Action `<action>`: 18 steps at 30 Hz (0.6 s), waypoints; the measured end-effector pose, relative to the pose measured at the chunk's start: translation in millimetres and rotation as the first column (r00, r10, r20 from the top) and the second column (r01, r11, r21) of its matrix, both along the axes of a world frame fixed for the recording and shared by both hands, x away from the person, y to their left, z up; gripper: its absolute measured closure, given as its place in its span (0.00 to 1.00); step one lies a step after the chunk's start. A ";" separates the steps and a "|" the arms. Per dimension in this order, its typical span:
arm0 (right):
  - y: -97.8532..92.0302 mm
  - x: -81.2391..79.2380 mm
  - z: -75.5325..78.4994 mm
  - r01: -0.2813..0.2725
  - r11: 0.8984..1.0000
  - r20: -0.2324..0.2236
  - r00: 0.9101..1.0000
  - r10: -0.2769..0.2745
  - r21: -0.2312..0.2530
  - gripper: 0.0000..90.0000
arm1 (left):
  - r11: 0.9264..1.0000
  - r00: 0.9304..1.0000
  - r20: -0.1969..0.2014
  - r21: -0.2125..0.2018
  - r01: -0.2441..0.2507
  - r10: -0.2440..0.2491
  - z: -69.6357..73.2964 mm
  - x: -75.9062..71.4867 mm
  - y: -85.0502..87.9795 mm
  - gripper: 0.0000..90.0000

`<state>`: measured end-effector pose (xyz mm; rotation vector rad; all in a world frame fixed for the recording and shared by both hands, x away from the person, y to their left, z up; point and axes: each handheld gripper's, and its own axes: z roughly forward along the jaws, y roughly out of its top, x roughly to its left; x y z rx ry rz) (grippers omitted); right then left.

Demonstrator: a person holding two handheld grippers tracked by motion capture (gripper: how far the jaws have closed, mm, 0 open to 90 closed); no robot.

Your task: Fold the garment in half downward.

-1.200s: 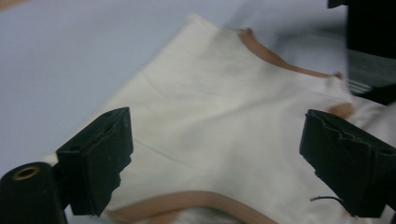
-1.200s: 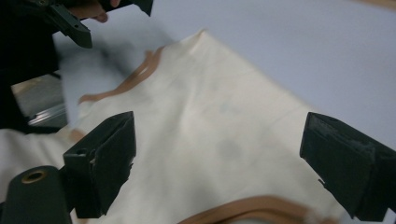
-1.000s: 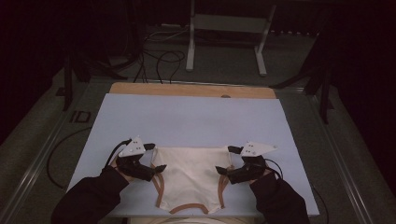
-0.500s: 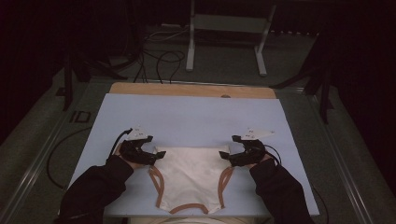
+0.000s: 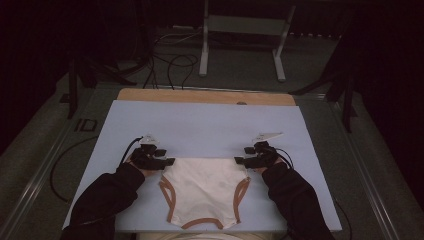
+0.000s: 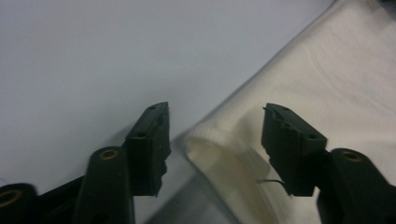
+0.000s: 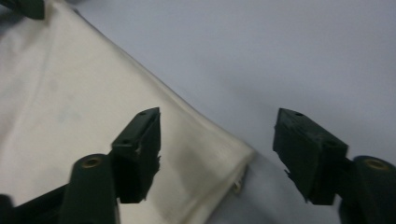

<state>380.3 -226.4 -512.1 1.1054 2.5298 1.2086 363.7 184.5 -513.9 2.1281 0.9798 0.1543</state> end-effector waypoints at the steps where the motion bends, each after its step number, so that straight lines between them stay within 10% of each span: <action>1: -1.0 0.6 -1.2 -0.007 1.000 -0.003 1.000 0.007 -0.005 0.43 | 1.000 1.000 -0.004 -0.002 0.004 -0.004 -1.2 0.4 1.0 0.50; 18: -1.5 2.6 -4.9 -0.029 0.998 -0.054 0.998 0.025 -0.061 0.97 | 1.000 0.998 -0.070 -0.031 -0.006 0.004 -7.3 0.5 11.4 0.85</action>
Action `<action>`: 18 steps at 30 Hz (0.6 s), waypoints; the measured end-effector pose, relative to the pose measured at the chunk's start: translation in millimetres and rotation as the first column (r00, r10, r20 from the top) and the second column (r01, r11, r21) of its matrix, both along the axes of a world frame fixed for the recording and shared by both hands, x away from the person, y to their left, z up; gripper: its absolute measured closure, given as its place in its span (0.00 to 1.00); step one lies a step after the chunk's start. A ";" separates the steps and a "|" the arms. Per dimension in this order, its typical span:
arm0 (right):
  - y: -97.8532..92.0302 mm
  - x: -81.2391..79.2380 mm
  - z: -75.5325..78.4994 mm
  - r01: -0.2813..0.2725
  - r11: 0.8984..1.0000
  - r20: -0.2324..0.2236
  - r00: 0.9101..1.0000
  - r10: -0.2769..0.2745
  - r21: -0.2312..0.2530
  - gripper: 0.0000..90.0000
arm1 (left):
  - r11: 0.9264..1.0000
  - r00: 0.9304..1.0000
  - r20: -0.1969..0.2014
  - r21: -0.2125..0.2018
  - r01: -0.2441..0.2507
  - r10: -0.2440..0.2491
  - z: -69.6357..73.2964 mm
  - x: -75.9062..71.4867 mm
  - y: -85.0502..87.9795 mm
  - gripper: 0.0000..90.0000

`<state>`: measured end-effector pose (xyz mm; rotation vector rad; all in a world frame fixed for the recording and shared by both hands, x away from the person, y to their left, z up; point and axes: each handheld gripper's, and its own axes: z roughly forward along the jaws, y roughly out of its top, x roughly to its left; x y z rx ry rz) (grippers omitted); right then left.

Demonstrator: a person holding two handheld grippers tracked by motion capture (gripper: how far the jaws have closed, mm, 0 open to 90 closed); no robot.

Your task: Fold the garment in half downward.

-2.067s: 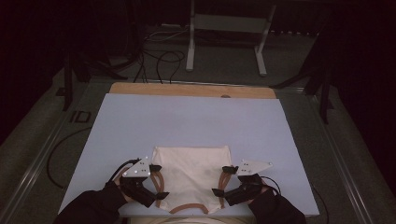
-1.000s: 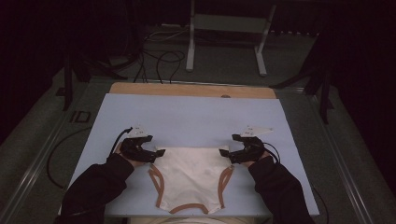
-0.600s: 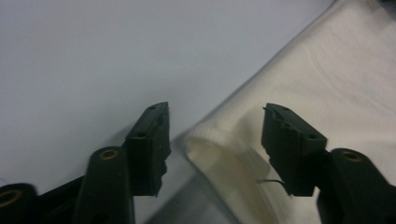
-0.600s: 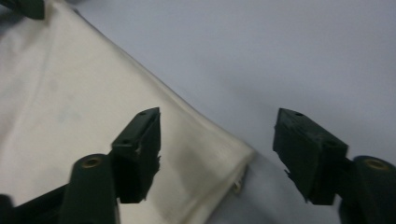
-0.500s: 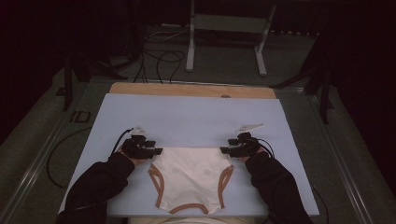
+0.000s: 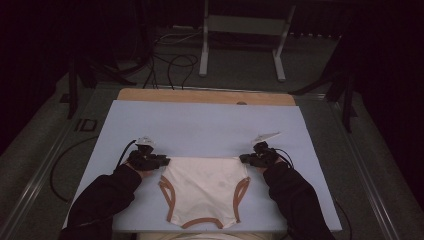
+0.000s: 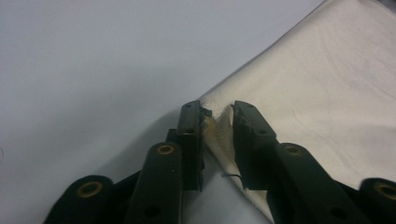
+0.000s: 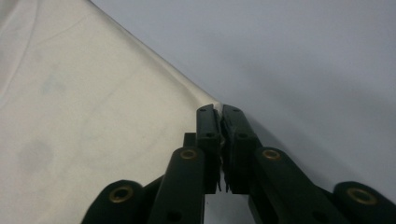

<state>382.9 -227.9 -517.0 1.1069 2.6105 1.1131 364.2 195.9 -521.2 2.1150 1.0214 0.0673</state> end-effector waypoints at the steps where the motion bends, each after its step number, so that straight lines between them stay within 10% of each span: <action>1: 0.3 -0.2 0.4 -0.002 1.000 0.004 1.000 0.002 -0.004 0.97 | 1.000 1.000 -0.003 0.001 0.002 -0.002 -0.1 0.0 0.9 0.88; 18: 4.7 6.5 10.5 0.039 0.999 0.060 0.997 -0.039 0.000 0.97 | 1.000 0.999 0.035 0.017 -0.022 0.021 8.6 12.4 2.2 0.98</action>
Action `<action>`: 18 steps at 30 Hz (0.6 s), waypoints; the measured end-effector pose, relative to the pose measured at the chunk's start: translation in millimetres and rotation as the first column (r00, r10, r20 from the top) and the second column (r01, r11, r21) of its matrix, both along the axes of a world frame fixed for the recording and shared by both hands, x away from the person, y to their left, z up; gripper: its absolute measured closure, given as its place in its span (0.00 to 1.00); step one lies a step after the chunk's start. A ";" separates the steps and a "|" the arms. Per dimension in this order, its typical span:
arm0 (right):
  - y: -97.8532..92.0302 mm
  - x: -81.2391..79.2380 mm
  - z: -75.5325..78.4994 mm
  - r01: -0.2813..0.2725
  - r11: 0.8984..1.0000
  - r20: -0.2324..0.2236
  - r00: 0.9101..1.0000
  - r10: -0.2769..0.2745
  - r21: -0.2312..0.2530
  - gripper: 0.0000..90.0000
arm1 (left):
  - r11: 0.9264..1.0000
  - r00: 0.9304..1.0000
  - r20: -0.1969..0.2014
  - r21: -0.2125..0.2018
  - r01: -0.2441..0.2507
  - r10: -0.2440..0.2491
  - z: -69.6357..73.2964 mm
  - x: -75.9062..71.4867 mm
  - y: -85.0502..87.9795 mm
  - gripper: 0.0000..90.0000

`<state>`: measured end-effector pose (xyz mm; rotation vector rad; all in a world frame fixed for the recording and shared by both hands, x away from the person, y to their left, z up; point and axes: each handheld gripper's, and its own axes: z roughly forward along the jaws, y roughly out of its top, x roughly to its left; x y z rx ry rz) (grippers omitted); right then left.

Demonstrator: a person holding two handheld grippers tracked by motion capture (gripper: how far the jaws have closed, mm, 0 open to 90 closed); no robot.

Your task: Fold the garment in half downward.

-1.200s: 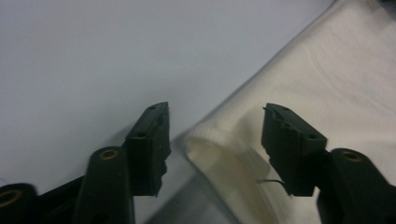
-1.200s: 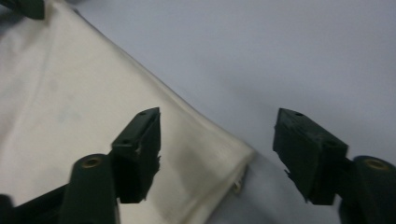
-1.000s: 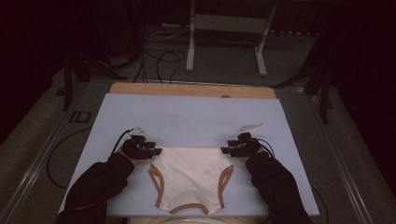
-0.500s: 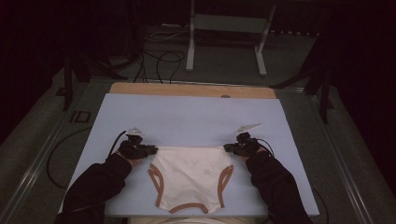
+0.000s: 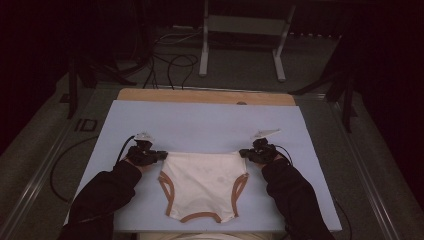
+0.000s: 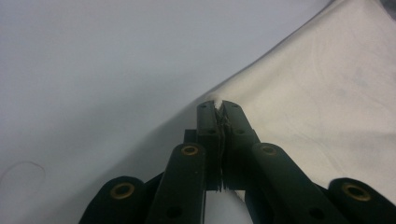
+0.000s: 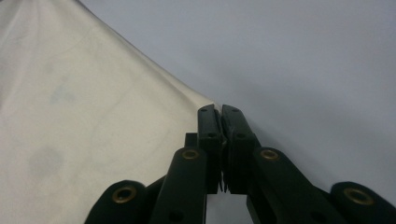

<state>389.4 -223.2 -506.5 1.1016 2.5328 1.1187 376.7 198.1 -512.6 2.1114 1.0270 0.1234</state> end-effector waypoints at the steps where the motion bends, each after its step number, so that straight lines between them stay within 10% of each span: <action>1: 0.1 1.2 0.0 0.000 1.000 0.002 1.000 0.000 0.002 0.97 | 1.000 1.000 -0.004 -0.003 -0.004 0.004 0.1 2.1 0.1 0.98; 18: 5.5 31.8 3.3 0.074 0.997 0.009 0.997 -0.075 0.015 0.97 | 1.000 0.999 0.036 -0.004 -0.012 0.013 5.4 31.6 1.6 0.98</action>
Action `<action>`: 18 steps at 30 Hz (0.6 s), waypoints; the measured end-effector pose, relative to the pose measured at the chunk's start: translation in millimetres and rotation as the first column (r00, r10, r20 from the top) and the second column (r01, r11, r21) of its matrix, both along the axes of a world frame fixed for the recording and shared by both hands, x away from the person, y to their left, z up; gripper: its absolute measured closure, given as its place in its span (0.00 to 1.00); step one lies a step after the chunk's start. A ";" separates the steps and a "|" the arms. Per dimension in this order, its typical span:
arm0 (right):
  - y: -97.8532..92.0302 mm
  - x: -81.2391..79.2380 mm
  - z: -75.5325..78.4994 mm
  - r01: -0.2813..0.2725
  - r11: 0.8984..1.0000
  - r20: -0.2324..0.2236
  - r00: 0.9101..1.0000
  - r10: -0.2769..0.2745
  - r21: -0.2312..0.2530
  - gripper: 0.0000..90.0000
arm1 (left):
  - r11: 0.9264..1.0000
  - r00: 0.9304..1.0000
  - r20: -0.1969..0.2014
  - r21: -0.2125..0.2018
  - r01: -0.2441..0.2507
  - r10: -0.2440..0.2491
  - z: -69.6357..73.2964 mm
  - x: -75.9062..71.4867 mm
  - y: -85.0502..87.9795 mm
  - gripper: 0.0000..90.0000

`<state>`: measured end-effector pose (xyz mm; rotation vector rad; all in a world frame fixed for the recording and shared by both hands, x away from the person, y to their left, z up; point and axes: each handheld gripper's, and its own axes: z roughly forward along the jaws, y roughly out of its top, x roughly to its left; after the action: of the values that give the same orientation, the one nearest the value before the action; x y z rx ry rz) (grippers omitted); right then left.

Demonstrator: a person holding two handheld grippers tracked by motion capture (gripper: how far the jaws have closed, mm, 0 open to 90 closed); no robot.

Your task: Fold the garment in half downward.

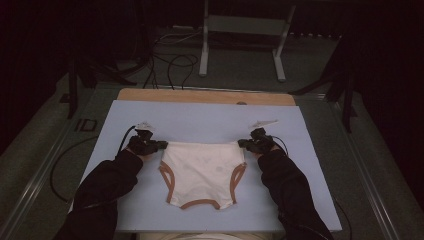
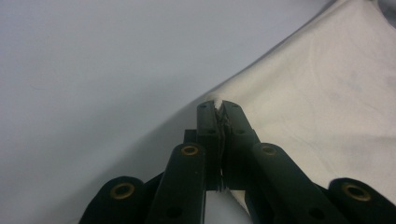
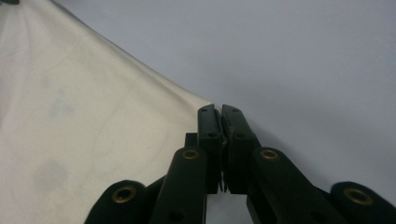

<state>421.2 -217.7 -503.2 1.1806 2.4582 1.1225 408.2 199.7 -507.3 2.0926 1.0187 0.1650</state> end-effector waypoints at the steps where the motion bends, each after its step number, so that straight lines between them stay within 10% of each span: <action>1: 0.2 1.2 -0.1 0.002 1.000 0.002 1.000 -0.002 -0.002 0.97 | 1.000 1.000 0.001 0.000 -0.002 0.002 -0.1 1.7 -0.1 0.98; 18: 3.8 19.8 -0.4 0.046 0.999 0.019 0.999 -0.046 -0.017 0.97 | 1.000 0.999 0.032 -0.011 -0.017 0.018 2.7 21.0 -1.3 0.98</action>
<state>440.9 -213.9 -503.6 1.2102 2.4098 1.0920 429.2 198.4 -504.6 2.0657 1.0166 0.2016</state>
